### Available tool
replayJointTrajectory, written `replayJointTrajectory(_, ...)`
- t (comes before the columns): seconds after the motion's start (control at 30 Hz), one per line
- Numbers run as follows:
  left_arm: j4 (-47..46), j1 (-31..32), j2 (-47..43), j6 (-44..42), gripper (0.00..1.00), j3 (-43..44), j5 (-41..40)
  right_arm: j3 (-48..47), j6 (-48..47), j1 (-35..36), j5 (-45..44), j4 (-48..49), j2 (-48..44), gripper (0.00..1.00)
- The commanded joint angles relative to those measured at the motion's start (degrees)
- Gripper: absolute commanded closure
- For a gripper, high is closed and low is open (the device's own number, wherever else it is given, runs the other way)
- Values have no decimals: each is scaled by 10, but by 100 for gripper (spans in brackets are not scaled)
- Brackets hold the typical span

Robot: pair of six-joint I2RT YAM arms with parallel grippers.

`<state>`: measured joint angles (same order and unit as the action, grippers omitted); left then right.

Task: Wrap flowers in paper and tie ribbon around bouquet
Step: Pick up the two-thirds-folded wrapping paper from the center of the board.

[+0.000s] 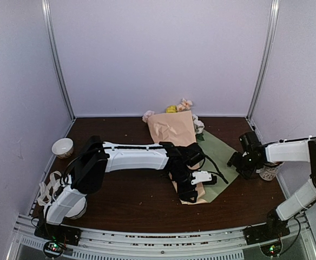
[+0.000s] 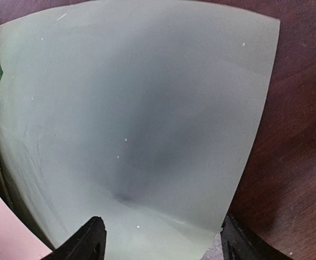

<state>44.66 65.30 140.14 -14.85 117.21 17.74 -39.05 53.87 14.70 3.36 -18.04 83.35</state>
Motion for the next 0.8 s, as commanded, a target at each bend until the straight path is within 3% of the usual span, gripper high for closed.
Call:
replayJointTrajectory(0.0, -1, -6, -4, 4, 39, -15, -4, 17, 20, -16, 55, 51, 27, 27)
replayJointTrajectory(0.47, -2, -7, -5, 4, 39, -16, -3, 25, 46, -18, 42, 44, -19, 27)
replayJointTrajectory(0.6, -4, -7, -6, 4, 39, -19, -3, 9, 32, -19, 13, 4, -31, 26)
replayJointTrajectory(0.77, -4, -7, -5, 4, 39, -19, -3, 4, 37, -25, -30, -43, -53, 16)
